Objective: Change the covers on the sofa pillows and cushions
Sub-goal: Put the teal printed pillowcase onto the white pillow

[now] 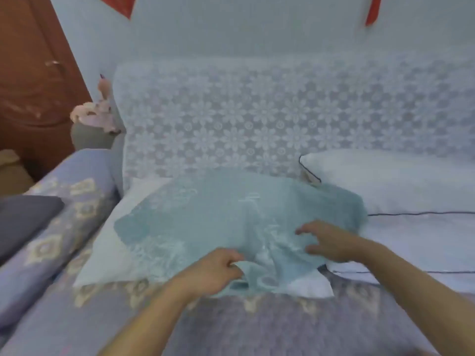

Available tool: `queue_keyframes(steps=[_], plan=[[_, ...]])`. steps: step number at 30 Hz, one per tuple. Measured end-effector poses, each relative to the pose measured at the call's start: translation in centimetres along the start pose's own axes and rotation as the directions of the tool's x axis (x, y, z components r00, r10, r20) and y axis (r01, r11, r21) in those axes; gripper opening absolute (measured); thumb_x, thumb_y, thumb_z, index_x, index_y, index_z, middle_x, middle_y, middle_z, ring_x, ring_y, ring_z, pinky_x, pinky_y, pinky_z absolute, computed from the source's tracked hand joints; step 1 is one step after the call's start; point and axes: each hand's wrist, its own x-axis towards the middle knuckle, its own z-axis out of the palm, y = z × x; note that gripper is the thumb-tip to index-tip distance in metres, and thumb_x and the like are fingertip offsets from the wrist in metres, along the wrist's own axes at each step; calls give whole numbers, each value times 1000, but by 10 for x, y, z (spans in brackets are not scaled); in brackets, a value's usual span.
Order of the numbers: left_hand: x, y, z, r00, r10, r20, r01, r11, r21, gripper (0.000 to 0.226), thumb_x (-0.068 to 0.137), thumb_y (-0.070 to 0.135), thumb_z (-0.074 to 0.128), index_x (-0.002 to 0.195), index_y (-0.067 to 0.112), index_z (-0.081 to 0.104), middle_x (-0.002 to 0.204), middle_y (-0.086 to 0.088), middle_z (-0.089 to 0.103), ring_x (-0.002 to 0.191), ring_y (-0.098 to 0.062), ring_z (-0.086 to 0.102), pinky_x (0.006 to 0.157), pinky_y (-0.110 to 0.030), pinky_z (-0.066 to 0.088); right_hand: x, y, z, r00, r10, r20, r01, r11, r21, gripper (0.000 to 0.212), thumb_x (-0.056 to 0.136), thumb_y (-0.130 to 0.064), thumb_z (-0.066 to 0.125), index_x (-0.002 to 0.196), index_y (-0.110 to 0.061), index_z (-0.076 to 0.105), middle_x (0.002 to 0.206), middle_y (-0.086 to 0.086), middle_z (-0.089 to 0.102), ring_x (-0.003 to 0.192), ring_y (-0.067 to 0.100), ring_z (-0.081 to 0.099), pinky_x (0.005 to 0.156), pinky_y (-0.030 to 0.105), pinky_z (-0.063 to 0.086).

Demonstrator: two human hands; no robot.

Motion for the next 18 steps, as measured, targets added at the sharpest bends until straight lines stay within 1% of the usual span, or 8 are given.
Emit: queue_keyframes(steps=[2,4,7,9,11,13,15,18], plan=[[4,-10,56,999,23,-48,-29,992,-119,26,92,14,62,74,30,70,66,21,65,62,9,51,66,-30,45,-31,-30,47,994,-108,7,98,929,357,70,87,-47,72,146,-47,33,143,-35,33,129,-14,34,109,16,28],[4,-6,86,977,38,-209,-83,974,-210,16,92,17,63,86,30,72,81,15,73,71,5,62,73,-30,52,-56,-65,82,982,-190,11,155,837,525,81,82,-47,77,146,-49,29,141,-42,35,130,-21,33,108,12,30],[-1,4,95,929,77,-361,-160,965,-207,11,90,30,70,94,33,61,82,9,70,72,-3,63,71,-30,51,-60,-85,119,957,-189,-218,272,844,463,40,91,-15,66,121,-42,58,114,-24,66,110,-3,61,93,22,50],[-2,-4,88,956,126,-263,-173,971,-163,35,84,38,75,110,45,52,84,7,68,74,-6,62,71,-27,50,-59,-83,115,946,-50,-319,200,865,459,32,92,-9,57,100,-40,64,95,-17,70,89,2,65,79,29,53],[6,-31,78,962,137,-234,-117,988,97,53,86,38,68,127,57,42,99,11,70,88,-7,66,80,-28,53,-67,-84,87,912,53,-406,190,823,535,26,91,-9,55,92,-32,66,85,-10,69,78,3,61,72,28,50],[19,-58,59,890,139,-434,-35,970,240,52,85,31,55,133,50,50,112,3,70,99,-22,68,83,-35,55,-80,-93,47,890,102,-445,234,735,636,29,92,-3,52,80,-24,68,69,-6,66,66,3,56,63,20,44],[29,-76,32,756,108,-645,16,983,183,54,84,32,62,138,36,55,116,-4,57,101,-28,63,84,-35,53,-92,-106,8,875,92,-475,295,677,675,37,94,-3,51,61,-18,58,50,-3,51,50,9,45,50,22,38],[43,-82,-4,819,47,-572,56,985,162,117,68,57,77,160,36,8,148,-10,31,130,-29,43,110,-46,41,-94,-123,-50,790,110,-604,449,568,690,19,89,-24,57,76,-14,66,68,16,65,65,23,64,64,36,49]])
